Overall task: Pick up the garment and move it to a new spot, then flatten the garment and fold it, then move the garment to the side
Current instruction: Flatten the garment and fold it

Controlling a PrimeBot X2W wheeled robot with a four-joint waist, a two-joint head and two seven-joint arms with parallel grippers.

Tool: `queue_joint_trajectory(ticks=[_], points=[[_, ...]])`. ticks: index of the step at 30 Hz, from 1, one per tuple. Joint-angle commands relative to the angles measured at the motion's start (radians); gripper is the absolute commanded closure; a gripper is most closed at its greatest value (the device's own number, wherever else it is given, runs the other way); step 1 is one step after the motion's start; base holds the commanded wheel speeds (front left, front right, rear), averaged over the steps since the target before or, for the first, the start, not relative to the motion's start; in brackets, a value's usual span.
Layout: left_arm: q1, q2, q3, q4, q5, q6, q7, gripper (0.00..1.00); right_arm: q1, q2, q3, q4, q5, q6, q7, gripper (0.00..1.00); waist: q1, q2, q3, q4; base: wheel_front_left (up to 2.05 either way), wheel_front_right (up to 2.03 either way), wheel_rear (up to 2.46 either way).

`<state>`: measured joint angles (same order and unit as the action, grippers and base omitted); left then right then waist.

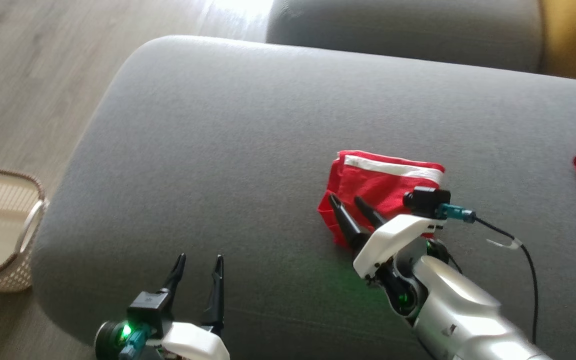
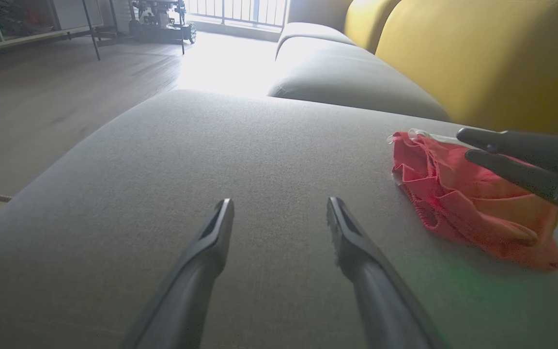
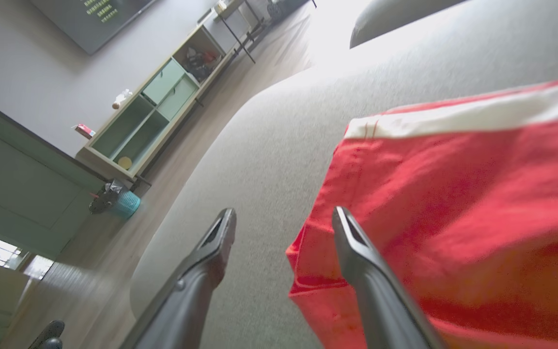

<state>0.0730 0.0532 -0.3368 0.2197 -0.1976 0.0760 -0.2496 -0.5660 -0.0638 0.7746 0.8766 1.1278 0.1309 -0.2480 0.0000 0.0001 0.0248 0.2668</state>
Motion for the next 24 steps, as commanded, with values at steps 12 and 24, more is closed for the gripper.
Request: queue_joint_trajectory(ticks=[12, 24], points=[[-0.021, -0.003, 0.067, -0.114, 0.001, 0.016, -0.012, 0.0, 0.091, -0.058, -0.354, -0.233, -0.491, 0.0, -0.014, 0.0, 0.0, -0.0001, -0.066, -0.136, 0.0, 0.0, 0.0], [-0.023, -0.003, 0.086, -0.143, -0.002, 0.025, -0.012, 0.0, 0.379, -0.012, -0.7, -0.587, -0.928, 0.0, 0.004, 0.0, 0.0, -0.0001, -0.047, -0.182, 0.0, 0.0, 0.0]])
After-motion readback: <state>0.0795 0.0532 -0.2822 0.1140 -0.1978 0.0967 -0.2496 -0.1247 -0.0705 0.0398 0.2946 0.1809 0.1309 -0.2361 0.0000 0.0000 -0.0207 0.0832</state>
